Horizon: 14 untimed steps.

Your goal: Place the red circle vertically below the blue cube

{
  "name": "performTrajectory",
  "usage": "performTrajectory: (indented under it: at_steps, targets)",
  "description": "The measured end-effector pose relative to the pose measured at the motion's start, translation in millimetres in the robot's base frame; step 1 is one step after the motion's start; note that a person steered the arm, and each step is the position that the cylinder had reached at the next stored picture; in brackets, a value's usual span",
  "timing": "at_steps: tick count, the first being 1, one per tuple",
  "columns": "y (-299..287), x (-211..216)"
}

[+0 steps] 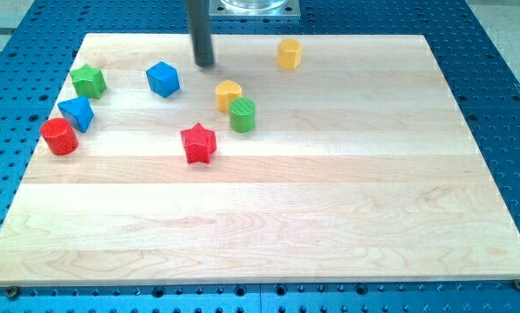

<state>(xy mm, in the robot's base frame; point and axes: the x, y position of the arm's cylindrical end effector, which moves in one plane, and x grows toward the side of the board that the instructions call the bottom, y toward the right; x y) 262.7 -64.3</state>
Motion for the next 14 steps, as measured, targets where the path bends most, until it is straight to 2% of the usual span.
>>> performTrajectory:
  at_steps: [2,5,6,9,10,11,13,14]
  targets:
    - [13,71]
    - [-86,53]
    - [-110,29]
    - [-100,23]
    - [-110,79]
    - [-154,92]
    - [-182,99]
    - [-224,115]
